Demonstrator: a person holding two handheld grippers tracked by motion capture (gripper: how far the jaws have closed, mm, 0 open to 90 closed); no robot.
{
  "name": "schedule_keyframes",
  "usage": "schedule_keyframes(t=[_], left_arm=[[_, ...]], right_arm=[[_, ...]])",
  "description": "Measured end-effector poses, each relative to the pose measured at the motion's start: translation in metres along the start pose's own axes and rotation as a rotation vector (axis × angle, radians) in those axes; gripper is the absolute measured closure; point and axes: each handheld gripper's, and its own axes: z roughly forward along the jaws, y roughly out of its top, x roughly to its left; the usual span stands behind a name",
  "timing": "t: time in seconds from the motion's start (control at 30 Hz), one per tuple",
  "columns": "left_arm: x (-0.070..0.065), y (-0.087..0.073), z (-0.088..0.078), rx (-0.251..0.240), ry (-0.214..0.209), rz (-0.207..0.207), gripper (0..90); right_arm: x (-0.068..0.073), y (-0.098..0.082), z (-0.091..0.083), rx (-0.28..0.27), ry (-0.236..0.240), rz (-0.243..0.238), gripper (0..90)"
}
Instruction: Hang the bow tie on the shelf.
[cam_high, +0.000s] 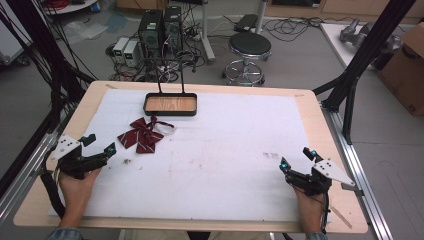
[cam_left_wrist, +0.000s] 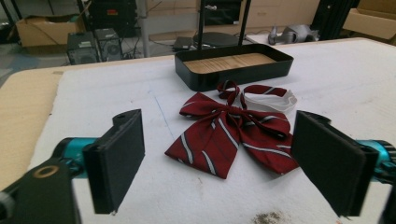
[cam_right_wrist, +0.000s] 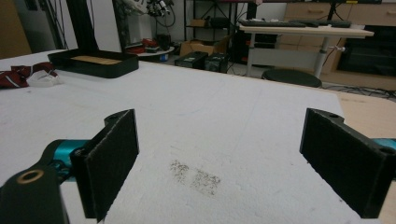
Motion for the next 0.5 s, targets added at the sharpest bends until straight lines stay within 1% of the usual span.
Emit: schedule_keyframes(t=[0.07,0.13,0.2,0.27,0.3,0.37,0.5], left_arm=[[-0.0002,0.0006,-0.0012,-0.012,0.008,0.009,19.2],[0.0,0.0011,-0.0025,-0.026,0.004,0.009,18.8],[0.0001,0.0007,-0.0015,-0.018,0.011,0.01,18.8],[0.0002,0.0002,-0.0004,-0.012,0.004,0.003,18.8],[0.0,0.0003,0.0,-0.008,0.006,0.007,18.8],[-0.0008,0.0004,0.0003,-0.008,0.002,0.008,18.8],[-0.0019,0.0006,-0.0007,-0.01,0.002,0.014,19.0]], right_arm=[[0.0,-0.0001,0.0,0.001,0.0,-0.007,10.7],[0.0002,-0.0001,0.0003,-0.001,0.001,-0.009,10.7],[0.0002,-0.0001,0.0001,0.001,-0.001,-0.006,10.7],[0.0,-0.0002,0.0001,0.001,-0.001,-0.005,10.7],[0.0002,-0.0001,0.0001,0.001,-0.002,-0.004,10.7],[0.0002,-0.0002,0.0003,0.0,-0.001,-0.012,10.8],[0.0006,-0.0002,0.0004,0.002,-0.001,-0.005,10.8]])
